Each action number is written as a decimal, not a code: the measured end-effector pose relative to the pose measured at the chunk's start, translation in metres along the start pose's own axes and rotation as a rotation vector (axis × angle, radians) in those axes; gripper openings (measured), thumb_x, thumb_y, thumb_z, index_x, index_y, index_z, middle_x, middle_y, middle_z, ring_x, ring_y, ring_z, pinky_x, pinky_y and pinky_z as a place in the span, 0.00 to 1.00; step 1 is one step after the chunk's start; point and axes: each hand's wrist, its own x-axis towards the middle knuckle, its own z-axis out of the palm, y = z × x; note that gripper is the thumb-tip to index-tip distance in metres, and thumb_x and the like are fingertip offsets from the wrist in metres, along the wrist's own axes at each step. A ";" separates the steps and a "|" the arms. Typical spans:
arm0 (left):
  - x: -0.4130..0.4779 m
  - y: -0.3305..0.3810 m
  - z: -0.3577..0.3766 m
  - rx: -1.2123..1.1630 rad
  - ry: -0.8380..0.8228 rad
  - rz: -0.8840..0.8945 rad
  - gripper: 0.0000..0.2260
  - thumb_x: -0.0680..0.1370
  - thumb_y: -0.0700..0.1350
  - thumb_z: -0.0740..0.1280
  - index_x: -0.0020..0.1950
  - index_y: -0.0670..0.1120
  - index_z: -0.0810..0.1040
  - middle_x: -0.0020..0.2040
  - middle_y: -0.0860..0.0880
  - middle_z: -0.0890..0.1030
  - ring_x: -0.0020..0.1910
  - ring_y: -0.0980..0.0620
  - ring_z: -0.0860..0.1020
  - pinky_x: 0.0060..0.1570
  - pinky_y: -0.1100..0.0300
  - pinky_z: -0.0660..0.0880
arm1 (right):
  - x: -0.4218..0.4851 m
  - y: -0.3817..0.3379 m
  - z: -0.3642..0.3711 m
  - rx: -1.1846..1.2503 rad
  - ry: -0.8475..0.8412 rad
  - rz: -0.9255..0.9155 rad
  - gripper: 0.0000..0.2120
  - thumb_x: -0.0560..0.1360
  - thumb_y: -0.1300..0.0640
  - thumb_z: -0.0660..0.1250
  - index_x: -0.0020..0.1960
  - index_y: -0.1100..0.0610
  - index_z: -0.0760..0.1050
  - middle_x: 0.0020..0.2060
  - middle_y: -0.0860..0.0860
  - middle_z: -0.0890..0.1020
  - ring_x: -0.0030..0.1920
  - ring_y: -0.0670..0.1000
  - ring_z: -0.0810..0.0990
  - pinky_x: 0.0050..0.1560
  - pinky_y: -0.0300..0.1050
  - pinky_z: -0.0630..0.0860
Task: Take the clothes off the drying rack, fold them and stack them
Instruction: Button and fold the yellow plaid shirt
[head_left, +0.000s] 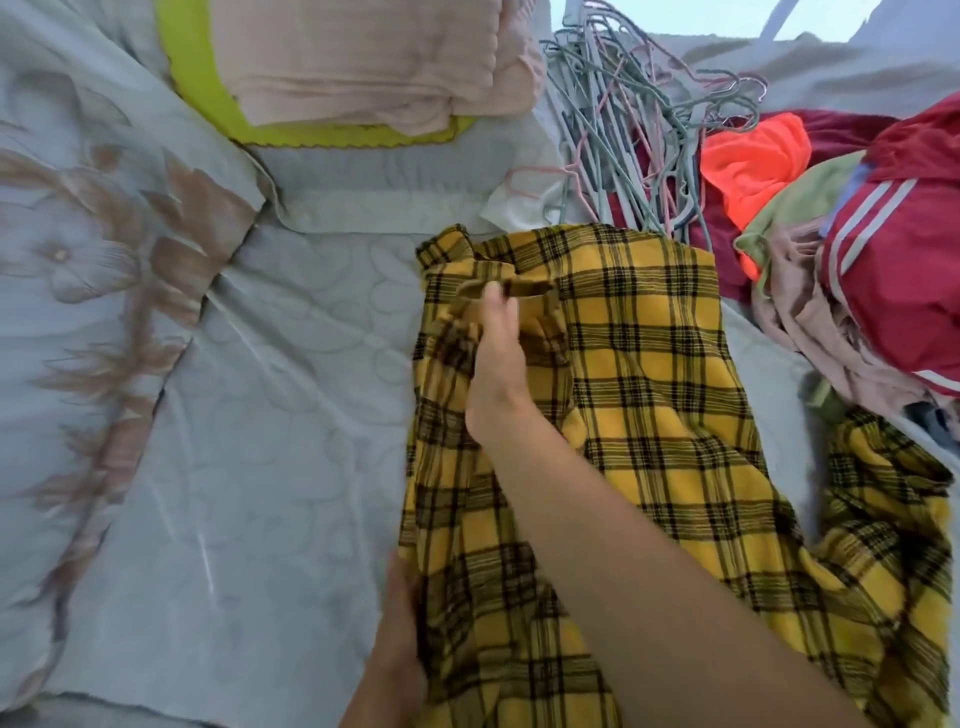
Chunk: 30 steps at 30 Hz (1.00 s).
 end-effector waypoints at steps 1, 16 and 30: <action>0.000 -0.007 -0.010 0.012 0.008 0.032 0.35 0.67 0.70 0.58 0.66 0.48 0.74 0.57 0.40 0.81 0.59 0.40 0.77 0.59 0.45 0.74 | 0.010 0.013 -0.003 -0.195 -0.012 0.025 0.33 0.78 0.38 0.53 0.77 0.47 0.43 0.77 0.49 0.43 0.76 0.56 0.45 0.71 0.60 0.50; -0.019 -0.073 -0.093 0.748 0.203 -0.090 0.15 0.66 0.50 0.77 0.25 0.46 0.76 0.26 0.54 0.77 0.34 0.55 0.75 0.35 0.65 0.70 | -0.084 0.161 -0.140 -0.481 0.265 0.401 0.23 0.77 0.56 0.64 0.69 0.61 0.63 0.55 0.55 0.75 0.52 0.52 0.76 0.54 0.47 0.73; -0.033 -0.151 -0.116 0.508 0.435 -0.042 0.15 0.76 0.35 0.66 0.61 0.34 0.70 0.44 0.40 0.77 0.39 0.45 0.76 0.37 0.57 0.72 | -0.102 0.156 -0.220 -0.714 0.242 0.316 0.16 0.79 0.55 0.61 0.65 0.59 0.68 0.59 0.56 0.75 0.59 0.55 0.74 0.63 0.54 0.71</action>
